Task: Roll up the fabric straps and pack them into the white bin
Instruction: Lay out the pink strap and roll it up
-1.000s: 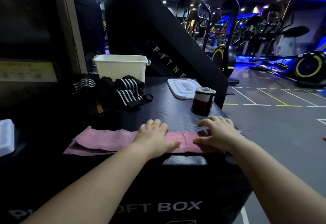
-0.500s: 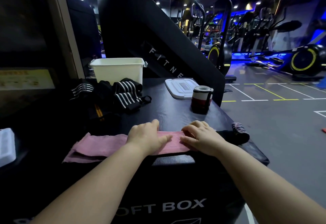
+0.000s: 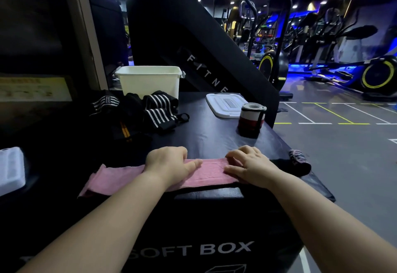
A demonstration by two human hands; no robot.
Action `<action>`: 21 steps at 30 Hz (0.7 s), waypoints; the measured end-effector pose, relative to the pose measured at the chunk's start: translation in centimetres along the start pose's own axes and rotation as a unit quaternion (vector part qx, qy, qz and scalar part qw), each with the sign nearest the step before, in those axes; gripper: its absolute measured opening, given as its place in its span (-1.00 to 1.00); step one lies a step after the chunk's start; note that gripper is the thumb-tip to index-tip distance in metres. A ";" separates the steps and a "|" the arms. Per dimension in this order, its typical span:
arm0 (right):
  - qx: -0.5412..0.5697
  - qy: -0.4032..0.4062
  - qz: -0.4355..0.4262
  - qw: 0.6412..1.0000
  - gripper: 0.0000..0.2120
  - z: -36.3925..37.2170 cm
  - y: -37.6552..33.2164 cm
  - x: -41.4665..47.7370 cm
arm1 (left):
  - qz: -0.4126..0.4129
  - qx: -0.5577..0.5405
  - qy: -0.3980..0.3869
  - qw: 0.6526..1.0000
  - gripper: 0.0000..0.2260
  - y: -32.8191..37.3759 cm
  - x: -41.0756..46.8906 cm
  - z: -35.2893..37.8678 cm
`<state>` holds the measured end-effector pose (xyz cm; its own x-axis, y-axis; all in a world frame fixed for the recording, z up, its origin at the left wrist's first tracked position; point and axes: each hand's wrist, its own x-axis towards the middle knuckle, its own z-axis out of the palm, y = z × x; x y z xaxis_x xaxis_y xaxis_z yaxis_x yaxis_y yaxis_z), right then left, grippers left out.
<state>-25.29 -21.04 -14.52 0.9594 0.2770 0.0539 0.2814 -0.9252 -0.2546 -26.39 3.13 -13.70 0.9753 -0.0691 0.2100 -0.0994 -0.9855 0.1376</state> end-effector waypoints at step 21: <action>0.028 -0.029 -0.034 0.999 -0.60 -1.5 -1.9 1.2 | -0.021 -0.043 0.014 0.999 -0.62 -3.9 -1.8 -0.2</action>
<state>-24.66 -19.35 -12.58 0.9350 0.3543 0.0165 0.3420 -0.8883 -0.3067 -27.81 7.13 -14.43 0.9729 -0.0226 0.2300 -0.0769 -0.9702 0.2299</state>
